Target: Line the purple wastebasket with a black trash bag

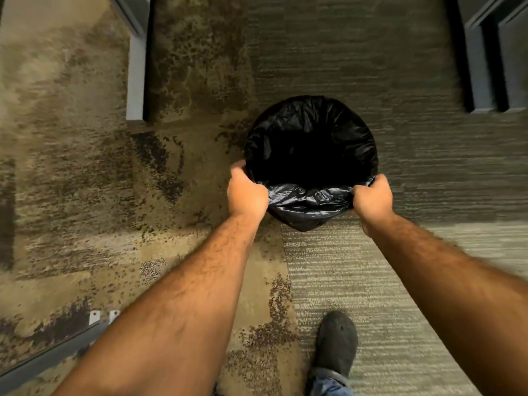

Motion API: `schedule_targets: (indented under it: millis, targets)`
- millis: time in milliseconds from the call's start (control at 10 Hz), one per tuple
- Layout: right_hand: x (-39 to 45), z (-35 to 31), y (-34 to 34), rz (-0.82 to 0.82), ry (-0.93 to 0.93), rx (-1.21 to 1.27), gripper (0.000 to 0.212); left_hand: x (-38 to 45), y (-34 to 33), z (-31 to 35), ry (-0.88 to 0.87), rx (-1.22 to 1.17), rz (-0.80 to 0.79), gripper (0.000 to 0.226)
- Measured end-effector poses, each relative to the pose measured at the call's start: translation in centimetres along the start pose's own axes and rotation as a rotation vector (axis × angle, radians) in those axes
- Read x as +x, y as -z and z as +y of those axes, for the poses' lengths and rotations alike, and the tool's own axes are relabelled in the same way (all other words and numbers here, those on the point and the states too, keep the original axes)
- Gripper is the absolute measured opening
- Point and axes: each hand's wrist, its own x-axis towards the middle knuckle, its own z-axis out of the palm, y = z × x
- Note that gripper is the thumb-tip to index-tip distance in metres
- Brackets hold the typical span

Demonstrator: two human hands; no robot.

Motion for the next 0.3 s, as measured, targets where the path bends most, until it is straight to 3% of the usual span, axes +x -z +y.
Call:
schedule_targets:
  millis: [300]
  targets:
    - [1.0,1.3,1.3,-0.107,-0.07,-0.019,0.052,-1.5,-0.7,1.0,-0.032,0.251,-0.012,0.073]
